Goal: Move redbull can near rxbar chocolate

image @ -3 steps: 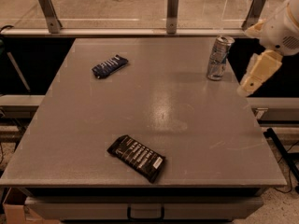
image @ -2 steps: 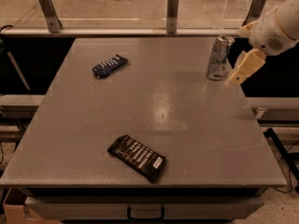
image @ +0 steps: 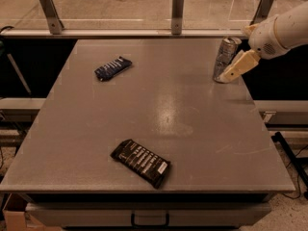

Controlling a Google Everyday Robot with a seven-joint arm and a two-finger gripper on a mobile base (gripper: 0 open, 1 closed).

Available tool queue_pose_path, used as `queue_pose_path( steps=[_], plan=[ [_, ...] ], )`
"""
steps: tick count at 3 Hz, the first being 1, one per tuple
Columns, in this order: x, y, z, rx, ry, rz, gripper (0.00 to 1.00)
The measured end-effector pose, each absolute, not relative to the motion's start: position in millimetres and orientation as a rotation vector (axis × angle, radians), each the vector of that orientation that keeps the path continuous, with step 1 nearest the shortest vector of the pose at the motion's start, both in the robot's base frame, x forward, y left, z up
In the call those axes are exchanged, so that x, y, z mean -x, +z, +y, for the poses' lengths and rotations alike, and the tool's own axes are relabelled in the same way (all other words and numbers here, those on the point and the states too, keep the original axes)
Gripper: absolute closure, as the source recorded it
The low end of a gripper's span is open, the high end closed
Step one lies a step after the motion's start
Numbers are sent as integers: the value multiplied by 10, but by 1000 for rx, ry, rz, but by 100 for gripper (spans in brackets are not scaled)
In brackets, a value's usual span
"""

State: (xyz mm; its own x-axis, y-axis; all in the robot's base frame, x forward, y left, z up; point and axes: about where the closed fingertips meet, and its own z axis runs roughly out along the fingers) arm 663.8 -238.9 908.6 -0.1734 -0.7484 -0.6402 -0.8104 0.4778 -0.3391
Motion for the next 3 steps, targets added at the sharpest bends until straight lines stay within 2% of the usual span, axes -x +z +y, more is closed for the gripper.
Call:
queue_pose_path(
  steps=[1, 2, 3],
  plan=[
    [-6777, 8958, -2388, 1223, 181, 1938, 0],
    [-6873, 8825, -2388, 1122, 322, 1949, 17],
    [-6905, 8808, -2293, 1075, 455, 1927, 41]
  ],
)
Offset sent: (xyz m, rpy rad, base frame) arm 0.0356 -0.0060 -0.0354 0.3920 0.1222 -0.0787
